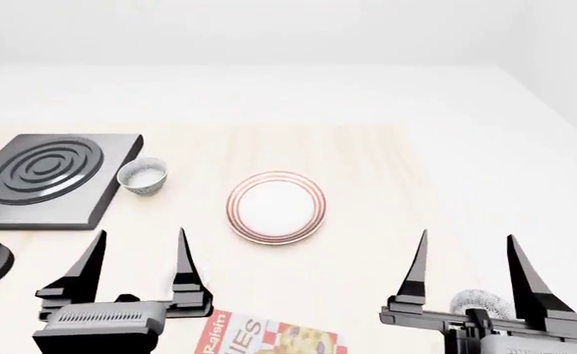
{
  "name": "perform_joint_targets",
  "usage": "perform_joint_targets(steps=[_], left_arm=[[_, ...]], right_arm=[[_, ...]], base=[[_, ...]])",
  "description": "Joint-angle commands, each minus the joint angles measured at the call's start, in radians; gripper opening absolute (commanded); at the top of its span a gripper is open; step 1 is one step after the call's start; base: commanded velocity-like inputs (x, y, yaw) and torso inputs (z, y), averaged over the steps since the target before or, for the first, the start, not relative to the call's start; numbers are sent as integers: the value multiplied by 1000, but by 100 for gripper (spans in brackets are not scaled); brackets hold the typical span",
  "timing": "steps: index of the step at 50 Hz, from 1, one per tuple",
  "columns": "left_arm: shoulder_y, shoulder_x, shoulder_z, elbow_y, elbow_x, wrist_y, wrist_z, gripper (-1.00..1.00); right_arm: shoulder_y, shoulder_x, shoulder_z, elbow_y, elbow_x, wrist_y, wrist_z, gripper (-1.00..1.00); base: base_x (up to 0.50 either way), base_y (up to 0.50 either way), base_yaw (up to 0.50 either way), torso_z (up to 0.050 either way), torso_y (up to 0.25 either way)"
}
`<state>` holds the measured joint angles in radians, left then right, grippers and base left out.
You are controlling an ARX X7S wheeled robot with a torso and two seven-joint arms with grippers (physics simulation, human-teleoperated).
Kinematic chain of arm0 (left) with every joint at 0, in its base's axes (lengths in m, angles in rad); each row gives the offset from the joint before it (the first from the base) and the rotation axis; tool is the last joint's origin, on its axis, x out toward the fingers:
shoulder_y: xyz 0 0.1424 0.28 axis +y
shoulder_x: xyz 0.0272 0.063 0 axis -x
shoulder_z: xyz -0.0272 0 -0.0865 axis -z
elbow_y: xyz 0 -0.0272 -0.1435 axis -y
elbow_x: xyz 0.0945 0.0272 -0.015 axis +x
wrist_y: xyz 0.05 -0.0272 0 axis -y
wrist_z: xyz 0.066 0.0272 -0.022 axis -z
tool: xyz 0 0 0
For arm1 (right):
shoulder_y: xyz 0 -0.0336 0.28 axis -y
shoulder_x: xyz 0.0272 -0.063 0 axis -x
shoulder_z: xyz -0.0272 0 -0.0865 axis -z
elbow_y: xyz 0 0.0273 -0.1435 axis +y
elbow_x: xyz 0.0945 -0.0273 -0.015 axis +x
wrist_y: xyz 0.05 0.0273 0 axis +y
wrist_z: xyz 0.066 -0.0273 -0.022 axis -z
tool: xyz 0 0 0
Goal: Pick the akita bowl next to the cookies box and place it on the plate.
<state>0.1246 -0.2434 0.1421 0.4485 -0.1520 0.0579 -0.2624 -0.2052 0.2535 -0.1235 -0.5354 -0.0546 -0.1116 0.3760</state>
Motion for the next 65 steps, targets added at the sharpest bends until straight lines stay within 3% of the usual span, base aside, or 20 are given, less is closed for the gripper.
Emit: perform_joint_targets(steps=[1, 7, 11, 14, 16, 19, 21, 23, 27, 32, 48, 65], left_arm=[[-14, 13, -6, -27, 27, -6, 18, 100], [-25, 11, 1, -36, 22, -21, 18, 100], [-30, 11, 0, -24, 21, -37, 9, 100], [-25, 13, 6, -23, 27, -36, 5, 100], [-17, 14, 15, -27, 34, -27, 5, 100], [-12, 16, 25, -36, 36, -20, 6, 100], [-9, 17, 30, -32, 35, -22, 5, 100], [-9, 18, 33, -28, 30, -24, 6, 100], [-9, 22, 47, -35, 30, -17, 8, 100], [-22, 27, 55, -47, 37, -19, 2, 100], [-28, 16, 52, -43, 43, -4, -16, 100], [-36, 3, 49, -55, 25, -3, -16, 100]], right_arm=[[22, 23, 42, -105, 70, 157, -69, 100], [102, 119, 136, -375, 254, 600, -139, 100], [259, 221, 271, -510, 457, 1046, -105, 100], [362, 322, 334, -510, 662, 1243, 4, 100], [441, 380, 358, -502, 679, 1388, 64, 100], [532, 429, 385, -452, 742, 1589, 64, 100], [549, 455, 414, -383, 824, 1664, -24, 100], [543, 489, 437, -293, 949, 1681, 20, 100], [557, 640, 379, -15, 1377, 1679, 254, 100], [608, 693, 287, 208, 1635, 1672, 380, 100], [618, 777, 184, 320, 1844, 1608, 507, 100], [627, 821, 201, 352, 1801, 1547, 466, 100]], base=[[0, 0, 0, 0, 0], [0, 0, 0, 0, 0], [0, 0, 0, 0, 0], [0, 0, 0, 0, 0], [0, 0, 0, 0, 0], [0, 0, 0, 0, 0], [0, 0, 0, 0, 0], [0, 0, 0, 0, 0], [0, 0, 0, 0, 0], [0, 0, 0, 0, 0], [0, 0, 0, 0, 0], [0, 0, 0, 0, 0]])
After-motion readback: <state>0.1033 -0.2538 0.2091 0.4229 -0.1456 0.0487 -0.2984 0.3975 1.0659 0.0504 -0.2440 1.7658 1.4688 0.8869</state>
